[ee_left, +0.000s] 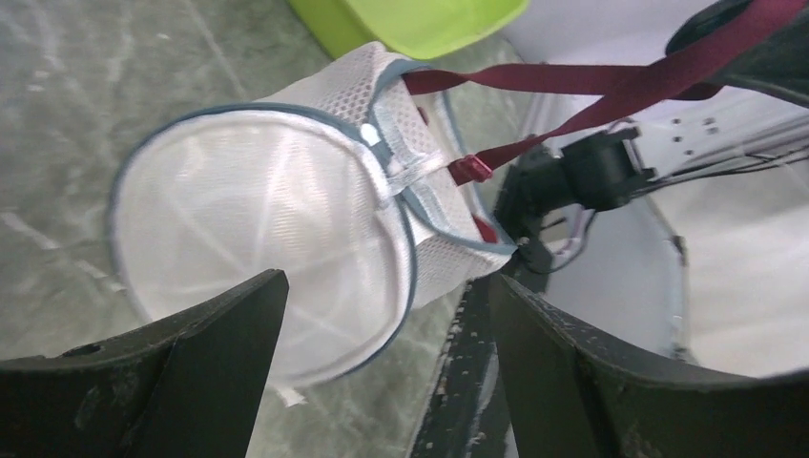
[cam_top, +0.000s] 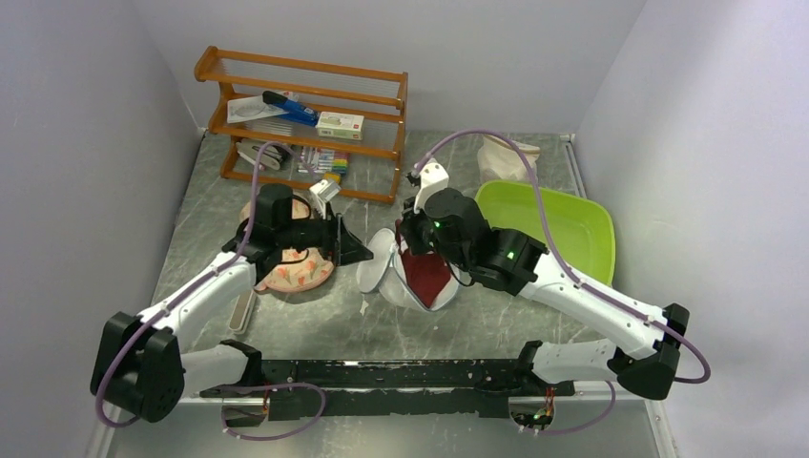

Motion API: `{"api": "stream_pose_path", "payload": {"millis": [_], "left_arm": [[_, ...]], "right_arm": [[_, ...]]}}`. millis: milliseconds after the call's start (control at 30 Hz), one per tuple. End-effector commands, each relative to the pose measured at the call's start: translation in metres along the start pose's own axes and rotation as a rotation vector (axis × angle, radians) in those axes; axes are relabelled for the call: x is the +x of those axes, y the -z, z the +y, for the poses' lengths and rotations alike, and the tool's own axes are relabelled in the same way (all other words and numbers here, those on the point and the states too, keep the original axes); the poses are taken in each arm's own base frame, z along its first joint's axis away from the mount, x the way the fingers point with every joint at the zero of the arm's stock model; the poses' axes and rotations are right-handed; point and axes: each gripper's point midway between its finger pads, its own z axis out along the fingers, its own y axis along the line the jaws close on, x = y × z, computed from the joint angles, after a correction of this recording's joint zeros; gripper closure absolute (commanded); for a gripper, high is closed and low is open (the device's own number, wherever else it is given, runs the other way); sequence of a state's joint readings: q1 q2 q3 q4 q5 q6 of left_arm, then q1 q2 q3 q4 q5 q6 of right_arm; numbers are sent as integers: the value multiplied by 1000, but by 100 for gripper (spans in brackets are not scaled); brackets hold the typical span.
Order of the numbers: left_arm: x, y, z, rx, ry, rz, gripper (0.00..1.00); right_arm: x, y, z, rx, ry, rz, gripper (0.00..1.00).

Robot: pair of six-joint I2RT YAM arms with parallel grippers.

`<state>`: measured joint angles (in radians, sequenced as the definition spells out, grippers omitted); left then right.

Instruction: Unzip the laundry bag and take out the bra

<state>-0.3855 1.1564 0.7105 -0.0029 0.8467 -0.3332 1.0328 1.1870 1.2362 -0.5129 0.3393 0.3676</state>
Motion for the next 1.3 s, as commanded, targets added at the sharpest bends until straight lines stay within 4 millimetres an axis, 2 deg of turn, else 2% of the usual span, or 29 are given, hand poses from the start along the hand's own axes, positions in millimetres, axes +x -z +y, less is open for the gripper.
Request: {"api": "stream_pose_path", "payload": {"millis": [0,67,233,400,600,800,967,1200,1267], "left_arm": [[-3,-17,-30,180,69,-2,12],[-2,-25,-29,178,103,2,15],[13,-42,-20,141,170,67,31],[30,-47,-13,102,244,73,47],[54,-48,-5,43,312,73,59],[79,-47,8,-27,382,79,72],[85,-46,15,-63,399,73,74],[95,-45,21,-89,421,90,78],[94,-45,18,-72,433,85,80]], "right_arm": [[-42,19,12,-60,-58,-123,100],[-44,19,13,-65,-61,-125,100],[-40,19,14,-73,-60,-118,100],[-29,13,14,-73,-60,-94,100],[-28,13,16,-84,-63,-89,100],[-41,21,17,-95,-60,-118,100],[-53,33,17,-109,-72,-159,100],[-81,55,24,-173,-118,-255,100],[-87,60,24,-180,-132,-278,100]]}}
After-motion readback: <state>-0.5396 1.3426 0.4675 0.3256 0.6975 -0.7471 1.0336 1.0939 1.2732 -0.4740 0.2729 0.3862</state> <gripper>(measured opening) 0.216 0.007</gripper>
